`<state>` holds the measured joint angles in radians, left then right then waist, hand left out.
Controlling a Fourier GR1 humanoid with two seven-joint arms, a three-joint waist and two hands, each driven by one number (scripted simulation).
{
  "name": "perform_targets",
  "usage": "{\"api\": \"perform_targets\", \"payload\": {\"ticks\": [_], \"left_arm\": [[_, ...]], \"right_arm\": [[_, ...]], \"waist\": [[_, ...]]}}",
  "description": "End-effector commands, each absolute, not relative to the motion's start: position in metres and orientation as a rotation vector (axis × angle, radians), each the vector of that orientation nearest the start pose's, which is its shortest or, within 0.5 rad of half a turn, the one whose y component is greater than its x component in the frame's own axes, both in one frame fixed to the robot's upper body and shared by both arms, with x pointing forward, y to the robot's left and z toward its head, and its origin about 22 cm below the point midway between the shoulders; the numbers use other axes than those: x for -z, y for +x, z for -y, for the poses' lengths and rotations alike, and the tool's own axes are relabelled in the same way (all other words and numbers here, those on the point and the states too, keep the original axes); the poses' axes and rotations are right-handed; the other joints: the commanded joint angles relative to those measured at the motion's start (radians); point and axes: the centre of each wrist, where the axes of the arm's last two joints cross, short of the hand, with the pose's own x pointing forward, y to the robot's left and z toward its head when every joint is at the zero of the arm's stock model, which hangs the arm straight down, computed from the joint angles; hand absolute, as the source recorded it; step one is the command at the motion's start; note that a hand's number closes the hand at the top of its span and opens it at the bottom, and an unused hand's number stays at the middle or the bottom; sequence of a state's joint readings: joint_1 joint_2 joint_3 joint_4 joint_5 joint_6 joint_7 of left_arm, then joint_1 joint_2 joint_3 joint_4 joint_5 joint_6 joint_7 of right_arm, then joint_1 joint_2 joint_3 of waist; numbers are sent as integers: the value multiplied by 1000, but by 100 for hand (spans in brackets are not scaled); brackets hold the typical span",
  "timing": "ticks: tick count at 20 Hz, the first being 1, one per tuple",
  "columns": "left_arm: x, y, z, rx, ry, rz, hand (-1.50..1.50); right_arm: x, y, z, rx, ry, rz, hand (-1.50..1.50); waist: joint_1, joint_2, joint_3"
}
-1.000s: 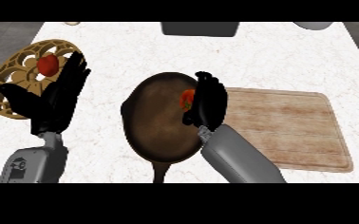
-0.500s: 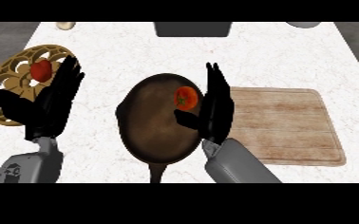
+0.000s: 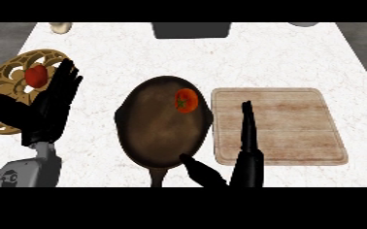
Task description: Pick the tomato from the cutting board and place it in the pan
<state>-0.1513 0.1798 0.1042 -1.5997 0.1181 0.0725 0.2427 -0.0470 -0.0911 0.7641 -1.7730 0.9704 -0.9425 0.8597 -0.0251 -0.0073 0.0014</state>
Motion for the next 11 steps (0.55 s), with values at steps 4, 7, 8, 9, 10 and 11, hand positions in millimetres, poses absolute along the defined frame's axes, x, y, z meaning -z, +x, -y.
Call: {"api": "perform_targets", "payload": {"ticks": [4,7,8,9,10,11], "left_arm": [[-64,282,-275,-53,110,1511,0],[-63,274,-287,-48,112,1514,0],[-61,269,-263,-49,104,1503,0],[-54,271,-300,-48,118,1520,0],[-68,279,-255,-56,116,1522,0],[-63,271,-271,-56,118,1533,0]], "right_arm": [[-46,86,114,80,-567,1638,-150],[-40,67,118,74,-586,1657,-150],[-50,56,121,73,-598,1666,-150],[-48,63,111,84,-615,1651,-150],[-35,59,102,79,-624,1649,-150],[-38,56,112,44,-630,1640,-150]], "waist": [[11,4,0],[19,5,-1],[15,3,-1],[17,5,-2],[16,5,-1],[20,6,-1]]}}
